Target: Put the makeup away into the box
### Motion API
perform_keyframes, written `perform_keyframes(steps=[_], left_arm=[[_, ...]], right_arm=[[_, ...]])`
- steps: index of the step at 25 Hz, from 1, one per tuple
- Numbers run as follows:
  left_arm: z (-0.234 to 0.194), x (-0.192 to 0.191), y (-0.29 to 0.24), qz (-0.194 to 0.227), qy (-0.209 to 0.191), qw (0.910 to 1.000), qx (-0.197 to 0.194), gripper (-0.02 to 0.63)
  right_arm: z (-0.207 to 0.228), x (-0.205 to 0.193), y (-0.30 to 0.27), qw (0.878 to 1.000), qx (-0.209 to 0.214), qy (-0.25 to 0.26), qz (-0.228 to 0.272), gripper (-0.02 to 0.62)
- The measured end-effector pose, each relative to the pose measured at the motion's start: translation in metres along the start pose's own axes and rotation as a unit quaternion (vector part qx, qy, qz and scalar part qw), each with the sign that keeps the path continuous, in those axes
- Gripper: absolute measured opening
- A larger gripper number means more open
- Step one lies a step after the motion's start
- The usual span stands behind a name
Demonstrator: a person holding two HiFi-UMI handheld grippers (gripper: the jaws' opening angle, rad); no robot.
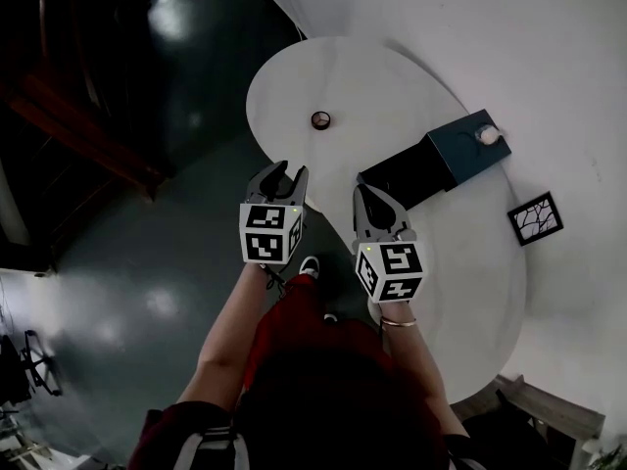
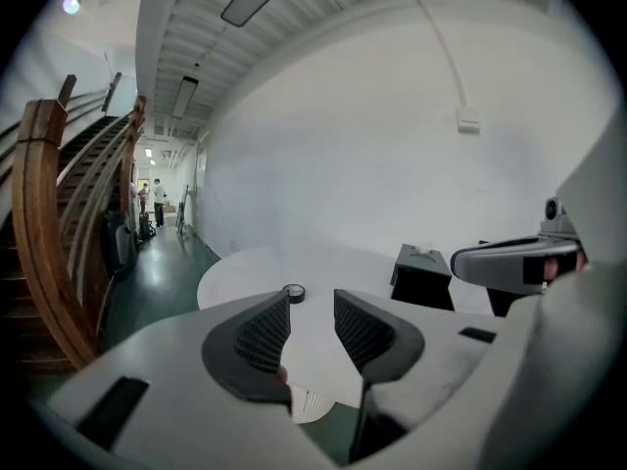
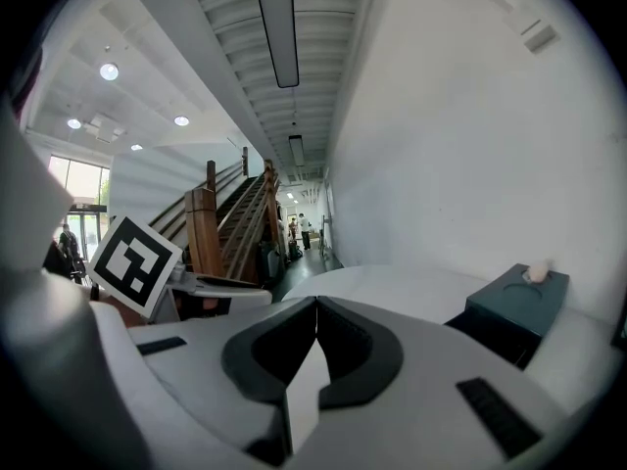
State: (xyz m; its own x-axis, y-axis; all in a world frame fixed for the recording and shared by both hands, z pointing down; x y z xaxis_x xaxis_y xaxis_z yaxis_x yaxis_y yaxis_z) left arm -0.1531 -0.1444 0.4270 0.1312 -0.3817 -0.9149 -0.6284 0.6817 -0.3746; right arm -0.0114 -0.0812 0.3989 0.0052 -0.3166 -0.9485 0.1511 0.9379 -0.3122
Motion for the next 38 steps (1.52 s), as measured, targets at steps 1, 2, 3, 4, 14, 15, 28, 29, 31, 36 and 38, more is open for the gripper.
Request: perform_keyframes(steps=[1, 2, 3, 4, 14, 15, 28, 29, 31, 36, 38], left_arm=[[-0.005, 0.000, -0.006, -0.003, 0.000, 1.0000, -0.001, 0.137], [-0.011, 0.001, -0.013, -0.007, 0.000, 1.0000, -0.002, 0.144], [-0.016, 0.001, -0.019, -0.010, 0.000, 0.9999, -0.003, 0.150], [-0.021, 0.001, -0.025, -0.014, 0.000, 0.9999, -0.005, 0.157], [-0.061, -0.004, -0.086, -0.061, -0.006, 0.9979, -0.020, 0.206], [-0.063, -0.005, -0.093, -0.066, -0.009, 0.9975, -0.022, 0.207], [-0.079, -0.016, -0.164, -0.128, -0.025, 0.9903, -0.046, 0.238], [-0.080, -0.016, -0.168, -0.131, -0.025, 0.9898, -0.049, 0.238], [-0.081, -0.016, -0.177, -0.137, -0.027, 0.9887, -0.055, 0.239], [-0.081, -0.017, -0.193, -0.160, -0.035, 0.9846, -0.061, 0.239], [-0.080, -0.018, -0.200, -0.170, -0.041, 0.9826, -0.064, 0.239]], right_arm=[[0.000, 0.001, -0.006, 1.000, -0.001, 0.000, -0.001, 0.014], [0.000, 0.003, -0.012, 1.000, -0.002, 0.000, -0.003, 0.014], [-0.001, 0.004, -0.018, 1.000, -0.004, 0.000, -0.004, 0.014], [-0.001, 0.005, -0.023, 1.000, -0.006, -0.001, -0.005, 0.014], [0.005, 0.011, -0.063, 0.999, -0.034, -0.008, -0.025, 0.014], [0.007, 0.011, -0.067, 0.999, -0.037, -0.010, -0.027, 0.014], [0.029, 0.012, -0.095, 0.995, -0.081, -0.032, -0.049, 0.014], [0.030, 0.012, -0.097, 0.995, -0.083, -0.033, -0.050, 0.014], [0.034, 0.012, -0.099, 0.994, -0.087, -0.036, -0.052, 0.014], [0.043, 0.011, -0.102, 0.993, -0.099, -0.039, -0.059, 0.014], [0.049, 0.010, -0.104, 0.992, -0.105, -0.042, -0.060, 0.014]])
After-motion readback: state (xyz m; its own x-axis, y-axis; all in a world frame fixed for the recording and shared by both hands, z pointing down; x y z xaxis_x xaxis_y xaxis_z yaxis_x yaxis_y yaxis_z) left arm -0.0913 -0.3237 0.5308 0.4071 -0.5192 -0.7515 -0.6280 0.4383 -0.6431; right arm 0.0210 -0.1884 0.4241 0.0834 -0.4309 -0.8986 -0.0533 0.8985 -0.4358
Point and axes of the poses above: the fingertips, and each gripper's own axes: y backward along the fingers, z to its right, x out of its top, the point moved 4 cm from there along y, backward along the fingers, and after that the axes turned 12 degrees about -x, right-handed, at the moved point
